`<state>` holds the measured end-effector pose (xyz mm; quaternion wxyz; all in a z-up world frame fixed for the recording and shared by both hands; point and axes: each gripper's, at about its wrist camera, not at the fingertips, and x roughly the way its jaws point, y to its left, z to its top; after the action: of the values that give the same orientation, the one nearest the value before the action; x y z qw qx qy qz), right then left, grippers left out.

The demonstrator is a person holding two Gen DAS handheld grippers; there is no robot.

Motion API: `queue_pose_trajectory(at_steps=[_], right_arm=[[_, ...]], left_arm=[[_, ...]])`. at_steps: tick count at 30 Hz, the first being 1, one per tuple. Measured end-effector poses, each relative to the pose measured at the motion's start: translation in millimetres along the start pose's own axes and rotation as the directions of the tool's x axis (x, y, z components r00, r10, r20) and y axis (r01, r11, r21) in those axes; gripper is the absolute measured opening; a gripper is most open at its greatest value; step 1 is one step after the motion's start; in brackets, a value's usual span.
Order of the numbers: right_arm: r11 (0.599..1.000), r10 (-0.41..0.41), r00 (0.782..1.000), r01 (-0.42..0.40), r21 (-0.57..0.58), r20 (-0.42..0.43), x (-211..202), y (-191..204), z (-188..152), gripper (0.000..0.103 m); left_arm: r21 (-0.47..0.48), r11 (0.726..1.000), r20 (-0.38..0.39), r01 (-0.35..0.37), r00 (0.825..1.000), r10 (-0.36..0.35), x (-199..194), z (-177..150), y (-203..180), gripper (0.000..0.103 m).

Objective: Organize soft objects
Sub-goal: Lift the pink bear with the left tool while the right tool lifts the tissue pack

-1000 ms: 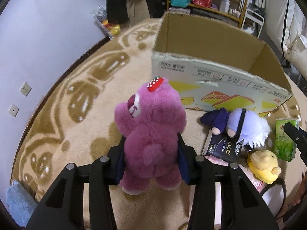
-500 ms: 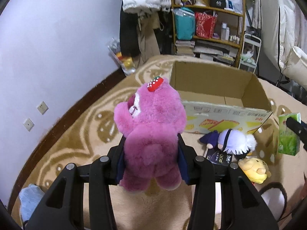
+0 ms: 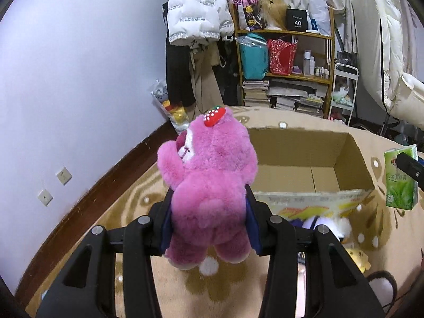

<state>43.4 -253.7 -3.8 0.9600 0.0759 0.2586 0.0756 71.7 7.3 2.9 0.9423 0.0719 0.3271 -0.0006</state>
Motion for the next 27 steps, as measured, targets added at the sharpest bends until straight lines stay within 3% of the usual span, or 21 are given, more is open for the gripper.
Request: queue_pose_trajectory(at_steps=[16,27], right_arm=[[0.999,0.040,0.998,-0.040,-0.007,0.040,54,-6,45,0.032],[0.999,0.046,0.999,-0.046,-0.008,0.001,89,-10,50,0.032]], left_arm=[[0.035,0.999,0.070,0.010,0.997,-0.013,42,60,-24,0.044],[0.021,0.996,0.114,0.086,0.990,-0.088,66,72,-39,0.045]])
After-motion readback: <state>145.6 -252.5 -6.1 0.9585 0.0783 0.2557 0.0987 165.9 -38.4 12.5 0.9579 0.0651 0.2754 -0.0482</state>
